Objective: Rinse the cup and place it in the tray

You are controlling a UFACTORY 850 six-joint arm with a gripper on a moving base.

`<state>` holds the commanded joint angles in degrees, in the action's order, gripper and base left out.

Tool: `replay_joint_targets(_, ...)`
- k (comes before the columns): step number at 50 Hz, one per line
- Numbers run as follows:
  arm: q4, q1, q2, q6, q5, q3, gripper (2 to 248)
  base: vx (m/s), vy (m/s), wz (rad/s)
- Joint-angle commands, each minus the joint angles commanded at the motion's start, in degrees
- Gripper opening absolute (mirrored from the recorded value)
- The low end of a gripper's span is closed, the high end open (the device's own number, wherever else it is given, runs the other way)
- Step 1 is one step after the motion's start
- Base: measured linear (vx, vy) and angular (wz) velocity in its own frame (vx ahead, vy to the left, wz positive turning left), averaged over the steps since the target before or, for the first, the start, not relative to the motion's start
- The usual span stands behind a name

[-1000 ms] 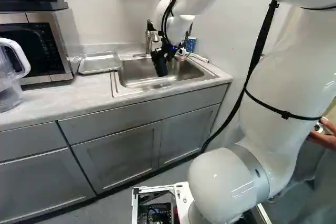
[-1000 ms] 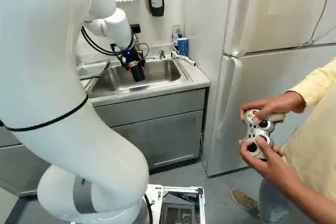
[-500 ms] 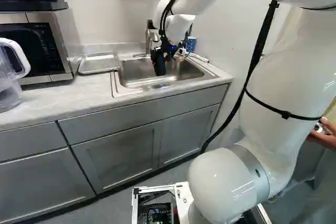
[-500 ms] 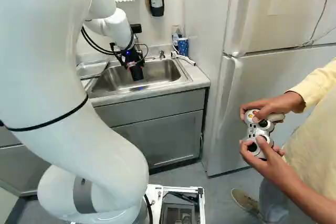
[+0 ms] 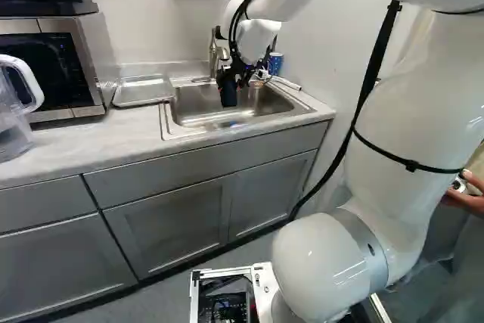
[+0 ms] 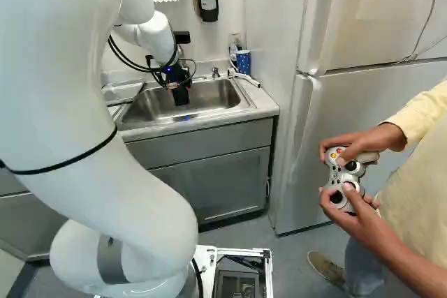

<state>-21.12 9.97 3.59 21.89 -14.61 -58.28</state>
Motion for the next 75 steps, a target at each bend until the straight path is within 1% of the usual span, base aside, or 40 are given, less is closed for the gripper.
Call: replay_joint_targets(75,0.0,0.0,0.0,0.0,0.0,0.0,120,0.0,0.0,0.0)
